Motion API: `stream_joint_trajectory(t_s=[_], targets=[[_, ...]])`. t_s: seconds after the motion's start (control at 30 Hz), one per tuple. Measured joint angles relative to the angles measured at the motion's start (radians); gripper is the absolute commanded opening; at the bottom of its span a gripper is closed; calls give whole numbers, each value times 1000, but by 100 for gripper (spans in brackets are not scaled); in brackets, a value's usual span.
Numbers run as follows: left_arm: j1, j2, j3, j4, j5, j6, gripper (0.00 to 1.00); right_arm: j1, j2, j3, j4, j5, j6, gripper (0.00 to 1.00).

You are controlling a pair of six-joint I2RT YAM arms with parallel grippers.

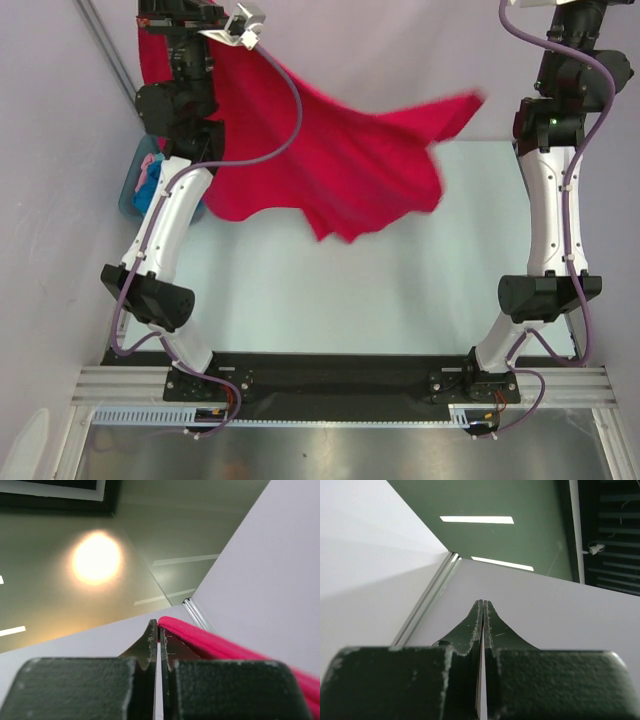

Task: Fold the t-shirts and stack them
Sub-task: Flatten the tshirt out

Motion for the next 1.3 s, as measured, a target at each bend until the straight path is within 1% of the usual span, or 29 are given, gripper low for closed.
stream_joint_trajectory(t_s=[0.33,0.5,0.63,0.77,0.87,0.93,1.0,1.17,1.3], targets=[[0,2,-10,-187,4,-19,0,-4,3,-2,-166,-2,46,0],[0,21,19,-230,7,-19,0,7,-4,-34,-269,11,110,0],[-2,42,55,-251,8,-16,0,31,-37,-158,-380,18,187,0],[-7,83,122,-275,7,0,0,82,-51,-288,-558,13,282,0],[-19,132,204,-290,8,10,0,131,-79,-445,-620,10,312,0],[-32,166,259,-285,13,13,0,161,-83,-531,-648,9,322,0],[-52,194,308,-269,18,20,0,183,-83,-579,-678,9,344,0],[-103,205,328,-216,48,27,0,183,-104,-638,-681,17,371,0],[-141,218,369,-220,69,44,0,179,-144,-684,-673,20,384,0]])
